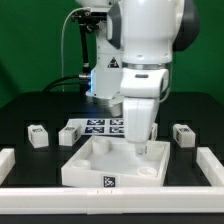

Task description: Assemble one leg

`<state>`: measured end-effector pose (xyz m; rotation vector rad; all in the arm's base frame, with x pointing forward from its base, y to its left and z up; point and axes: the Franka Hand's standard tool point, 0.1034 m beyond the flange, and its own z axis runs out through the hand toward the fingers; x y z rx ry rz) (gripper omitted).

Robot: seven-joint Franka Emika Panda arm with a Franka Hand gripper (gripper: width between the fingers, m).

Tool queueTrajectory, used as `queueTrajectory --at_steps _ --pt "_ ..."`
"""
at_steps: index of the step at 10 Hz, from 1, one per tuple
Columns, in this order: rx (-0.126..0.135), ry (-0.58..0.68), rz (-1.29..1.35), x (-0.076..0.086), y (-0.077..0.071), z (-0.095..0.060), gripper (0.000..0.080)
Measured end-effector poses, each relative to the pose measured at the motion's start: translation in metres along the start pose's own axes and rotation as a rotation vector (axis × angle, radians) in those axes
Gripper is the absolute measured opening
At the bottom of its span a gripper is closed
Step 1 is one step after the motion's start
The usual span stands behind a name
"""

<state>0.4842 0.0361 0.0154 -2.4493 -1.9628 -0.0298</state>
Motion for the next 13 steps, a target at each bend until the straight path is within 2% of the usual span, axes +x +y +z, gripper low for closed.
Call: queueTrajectory --at_steps 3,5,6,7,8,9,10,11,13 --pt "0.019 -0.003 0.014 -0.015 -0.003 0.009 0.0650" --pt "0.020 -0.003 0.026 -0.017 -0.003 0.009 0.0650" --pt "0.020 -0.003 0.026 -0.017 -0.003 0.009 0.0551" --pt "0.020 -0.003 0.026 -0.017 -0.003 0.010 0.0413" --pt "0.020 -0.003 0.026 -0.017 -0.003 0.010 0.0413" --pt "0.020 -0.003 0.026 -0.017 -0.003 0.010 0.0231" --pt "0.020 -0.003 0.026 -0.017 -0.003 0.010 0.0098" --pt "0.019 -0.003 0.027 -0.017 -0.003 0.009 0.0051" --pt "0.019 -0.003 0.027 -0.017 -0.002 0.009 0.0051"
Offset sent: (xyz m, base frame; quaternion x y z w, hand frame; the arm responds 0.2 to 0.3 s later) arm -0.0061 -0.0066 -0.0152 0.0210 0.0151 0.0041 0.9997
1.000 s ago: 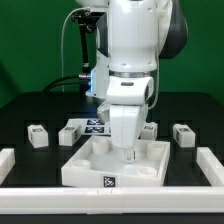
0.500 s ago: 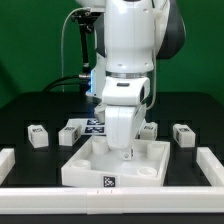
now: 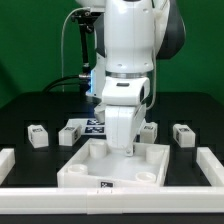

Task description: Assemble one leg

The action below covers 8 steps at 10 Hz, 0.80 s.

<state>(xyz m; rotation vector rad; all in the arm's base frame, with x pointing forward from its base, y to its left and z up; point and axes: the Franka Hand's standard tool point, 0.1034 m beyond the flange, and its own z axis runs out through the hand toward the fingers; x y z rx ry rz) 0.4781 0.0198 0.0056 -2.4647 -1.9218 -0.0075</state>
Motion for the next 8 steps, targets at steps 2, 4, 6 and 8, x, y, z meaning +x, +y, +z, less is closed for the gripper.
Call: queueTrajectory --at_steps 2,4,6,8 --pt "0.000 0.000 0.000 0.000 0.000 0.000 0.0051" --pt "0.000 0.000 0.000 0.000 0.000 0.000 0.0051" --pt "0.002 -0.014 -0.073 0.008 0.002 -0.001 0.0051" --pt "-0.015 -0.055 -0.254 0.038 0.007 -0.001 0.0051"
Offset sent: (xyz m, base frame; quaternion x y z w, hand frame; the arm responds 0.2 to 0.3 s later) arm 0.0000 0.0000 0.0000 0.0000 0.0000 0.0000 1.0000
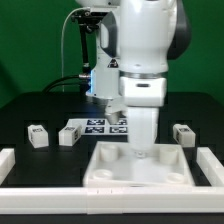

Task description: Assemble one leg

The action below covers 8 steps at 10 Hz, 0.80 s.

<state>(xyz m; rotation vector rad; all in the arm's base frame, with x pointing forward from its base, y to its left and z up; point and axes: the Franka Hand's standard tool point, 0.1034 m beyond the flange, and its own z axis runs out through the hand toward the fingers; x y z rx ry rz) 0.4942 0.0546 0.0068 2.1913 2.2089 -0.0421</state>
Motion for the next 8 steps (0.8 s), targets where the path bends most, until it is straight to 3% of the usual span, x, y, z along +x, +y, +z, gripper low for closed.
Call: queueTrajectory --at_steps 8 --pt "0.004 -0.004 -0.005 0.0020 -0.0012 0.0009 0.0051"
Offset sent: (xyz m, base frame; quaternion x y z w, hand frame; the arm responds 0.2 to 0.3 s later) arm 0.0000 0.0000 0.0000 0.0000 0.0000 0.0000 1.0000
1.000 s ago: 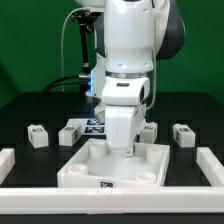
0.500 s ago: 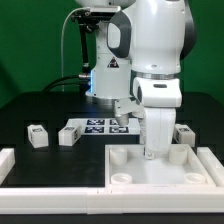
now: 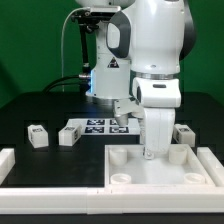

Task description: Assemble one leg

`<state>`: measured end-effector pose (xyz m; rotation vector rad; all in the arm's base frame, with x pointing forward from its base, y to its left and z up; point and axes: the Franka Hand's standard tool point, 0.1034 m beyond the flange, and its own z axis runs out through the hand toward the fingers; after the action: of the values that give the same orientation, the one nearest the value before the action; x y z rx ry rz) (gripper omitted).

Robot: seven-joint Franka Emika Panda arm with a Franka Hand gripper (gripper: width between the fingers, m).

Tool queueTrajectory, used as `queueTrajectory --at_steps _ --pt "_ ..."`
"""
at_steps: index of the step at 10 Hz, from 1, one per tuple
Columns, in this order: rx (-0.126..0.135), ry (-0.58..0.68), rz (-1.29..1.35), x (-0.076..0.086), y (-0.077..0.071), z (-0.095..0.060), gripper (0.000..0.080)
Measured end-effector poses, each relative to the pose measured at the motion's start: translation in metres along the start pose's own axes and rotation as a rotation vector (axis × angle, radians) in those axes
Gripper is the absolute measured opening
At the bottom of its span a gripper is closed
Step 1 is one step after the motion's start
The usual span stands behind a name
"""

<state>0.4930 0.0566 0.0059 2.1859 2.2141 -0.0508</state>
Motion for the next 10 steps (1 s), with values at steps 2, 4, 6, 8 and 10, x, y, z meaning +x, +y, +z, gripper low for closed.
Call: queueTrajectory --at_steps 2,4,6,8,10 --pt "0.006 -0.002 0.053 0.0141 -0.0033 -0.0006 0.0051" --pt "0.010 -0.006 0.067 0.0136 -0.0038 -0.0006 0.0051" --pt "0.011 -0.006 0.068 0.0132 -0.0040 -0.0003 0.0051" --pt "0.011 -0.006 0.068 0.0131 -0.0041 -0.0001 0.0274" --pt "0.011 -0.006 0.069 0.0130 -0.0042 0.0001 0.0592"
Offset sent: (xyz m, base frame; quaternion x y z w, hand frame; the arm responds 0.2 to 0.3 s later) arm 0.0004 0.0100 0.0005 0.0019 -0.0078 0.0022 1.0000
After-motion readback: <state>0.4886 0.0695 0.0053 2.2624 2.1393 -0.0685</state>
